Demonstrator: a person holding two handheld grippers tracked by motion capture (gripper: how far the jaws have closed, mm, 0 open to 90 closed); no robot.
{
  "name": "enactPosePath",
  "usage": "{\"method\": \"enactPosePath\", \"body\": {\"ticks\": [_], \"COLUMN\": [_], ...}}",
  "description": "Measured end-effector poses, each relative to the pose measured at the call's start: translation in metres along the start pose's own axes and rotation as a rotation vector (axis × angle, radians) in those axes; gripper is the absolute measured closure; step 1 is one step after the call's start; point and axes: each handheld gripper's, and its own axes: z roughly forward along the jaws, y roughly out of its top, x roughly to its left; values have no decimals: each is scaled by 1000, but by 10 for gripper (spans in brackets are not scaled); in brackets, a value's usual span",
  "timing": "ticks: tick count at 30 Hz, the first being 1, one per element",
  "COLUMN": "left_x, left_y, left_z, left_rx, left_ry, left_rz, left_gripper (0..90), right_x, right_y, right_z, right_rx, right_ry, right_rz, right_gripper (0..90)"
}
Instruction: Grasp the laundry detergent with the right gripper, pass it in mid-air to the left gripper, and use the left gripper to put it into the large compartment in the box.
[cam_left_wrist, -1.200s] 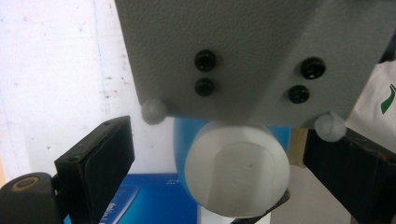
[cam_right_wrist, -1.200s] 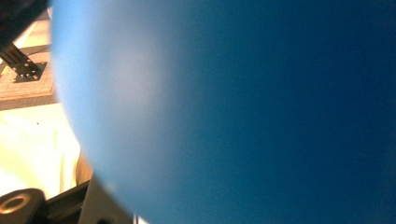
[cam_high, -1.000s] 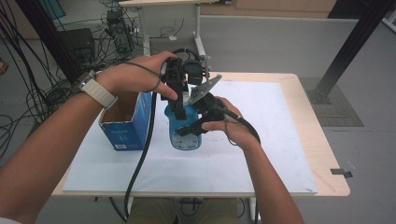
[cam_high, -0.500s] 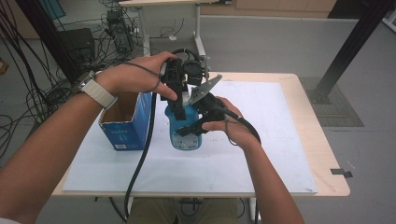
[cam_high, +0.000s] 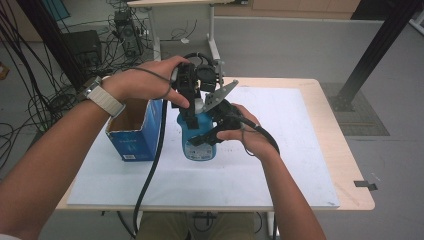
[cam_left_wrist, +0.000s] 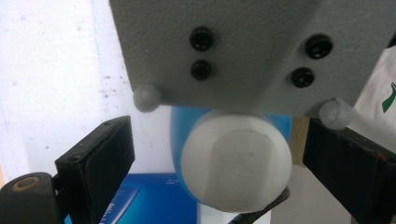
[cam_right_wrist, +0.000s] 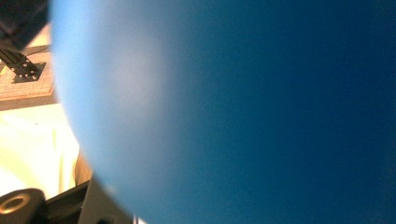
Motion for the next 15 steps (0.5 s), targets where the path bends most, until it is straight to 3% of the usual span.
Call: {"method": "enactPosePath", "body": {"ticks": [15], "left_x": [0], "left_y": [0], "left_z": [1], "left_rx": [0], "left_ry": [1], "left_rz": [0], "left_gripper": [94], "right_x": [0], "right_y": [0], "right_z": [-2], "right_rx": [-1], "right_ry": [0], "right_rz": [11], "right_gripper": [443]}}
